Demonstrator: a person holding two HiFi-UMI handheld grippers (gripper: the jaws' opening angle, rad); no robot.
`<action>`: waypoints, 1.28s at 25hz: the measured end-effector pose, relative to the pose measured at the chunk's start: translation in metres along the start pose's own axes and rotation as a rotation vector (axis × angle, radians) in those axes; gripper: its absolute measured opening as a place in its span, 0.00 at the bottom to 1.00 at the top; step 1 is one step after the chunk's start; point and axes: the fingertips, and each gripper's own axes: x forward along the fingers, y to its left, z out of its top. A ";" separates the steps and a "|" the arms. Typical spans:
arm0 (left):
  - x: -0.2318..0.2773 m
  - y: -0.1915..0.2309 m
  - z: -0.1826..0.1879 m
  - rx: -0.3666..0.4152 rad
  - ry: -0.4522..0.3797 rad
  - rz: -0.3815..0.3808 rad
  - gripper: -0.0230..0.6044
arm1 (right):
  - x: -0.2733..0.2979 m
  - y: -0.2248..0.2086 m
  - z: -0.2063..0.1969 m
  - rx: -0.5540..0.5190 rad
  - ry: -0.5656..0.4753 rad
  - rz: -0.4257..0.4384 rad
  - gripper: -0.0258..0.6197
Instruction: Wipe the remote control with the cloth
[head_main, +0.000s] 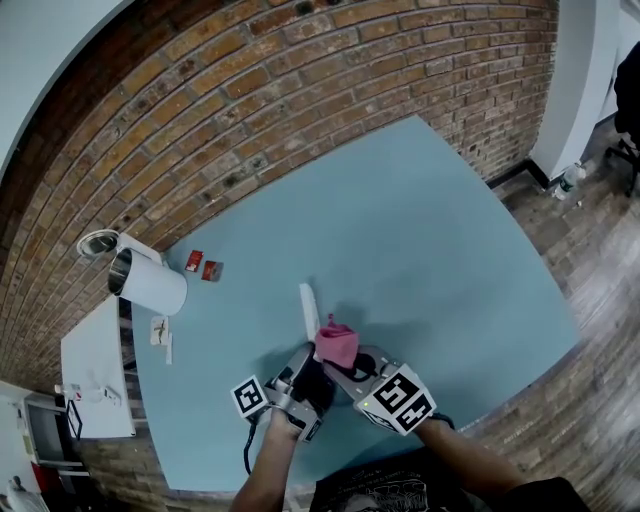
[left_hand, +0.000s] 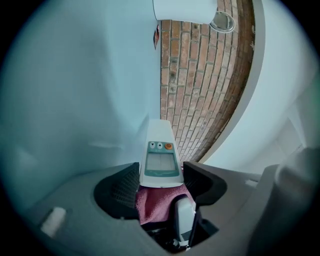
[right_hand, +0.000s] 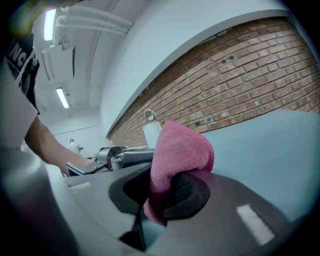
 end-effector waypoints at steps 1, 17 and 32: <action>0.001 0.000 0.001 0.000 -0.008 0.000 0.46 | 0.000 0.002 0.001 -0.003 -0.001 0.006 0.14; -0.013 0.005 0.014 0.144 0.051 0.130 0.46 | 0.000 0.006 0.000 0.002 -0.012 0.021 0.14; -0.030 0.018 0.006 0.611 0.436 0.355 0.46 | -0.008 -0.015 -0.017 0.106 0.033 -0.017 0.14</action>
